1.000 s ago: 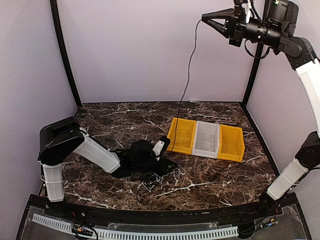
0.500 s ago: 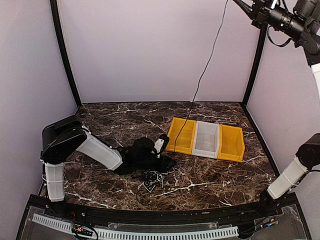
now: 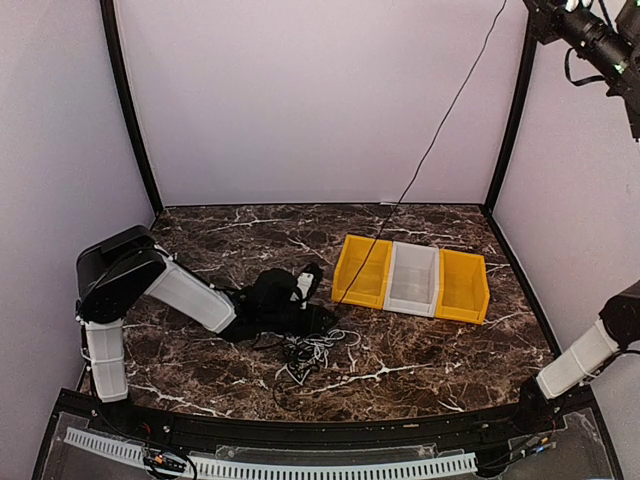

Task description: Untangle the cables

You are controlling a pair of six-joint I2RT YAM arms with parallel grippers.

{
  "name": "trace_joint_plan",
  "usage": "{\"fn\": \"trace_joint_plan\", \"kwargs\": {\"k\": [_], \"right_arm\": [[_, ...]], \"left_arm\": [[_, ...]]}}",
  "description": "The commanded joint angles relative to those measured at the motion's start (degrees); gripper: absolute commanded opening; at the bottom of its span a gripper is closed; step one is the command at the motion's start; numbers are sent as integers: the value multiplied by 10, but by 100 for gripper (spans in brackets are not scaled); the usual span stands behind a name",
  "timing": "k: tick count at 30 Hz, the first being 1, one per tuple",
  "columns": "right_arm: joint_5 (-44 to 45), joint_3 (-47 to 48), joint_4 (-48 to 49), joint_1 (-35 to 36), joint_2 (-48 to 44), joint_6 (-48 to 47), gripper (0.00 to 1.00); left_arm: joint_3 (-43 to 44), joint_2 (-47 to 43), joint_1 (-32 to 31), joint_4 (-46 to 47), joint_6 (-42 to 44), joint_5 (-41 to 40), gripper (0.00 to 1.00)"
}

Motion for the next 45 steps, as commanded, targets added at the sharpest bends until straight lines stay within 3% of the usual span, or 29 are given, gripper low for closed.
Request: {"fn": "trace_joint_plan", "kwargs": {"k": [1,8,13,19,20,21,22,24,33,39,45], "right_arm": [[-2,-59,30,-11,-15,-8,0],[-175,-399,-21,-11,-126,-41,0],[-152,-622,-76,-15,-232,-100,0],[-156,-836,-168,-31,-294,-253,0],[-164,-858,-177,-31,-296,-277,5],[-172,-874,-185,-29,-294,-293,18],[-178,-885,-191,-24,-292,-304,32],[-180,-895,-193,-2,-285,-310,44],[-171,-895,-69,178,-161,-233,50],[-256,-833,11,217,-6,-152,54],[-308,-756,10,235,111,-138,62]], "left_arm": [[-63,-57,19,-54,19,-27,40],[-111,-170,19,-34,80,-75,42],[-108,-184,19,-50,107,-87,43],[-80,-161,19,-63,131,-84,44],[-76,-161,20,-62,131,-84,44],[-75,-161,20,-61,131,-85,44],[-74,-161,19,-60,131,-86,44],[-73,-165,19,-60,130,-89,44],[-96,-212,20,-62,105,-103,45],[-115,-226,19,-59,89,-106,45],[-129,-247,20,-52,74,-106,45]]}}
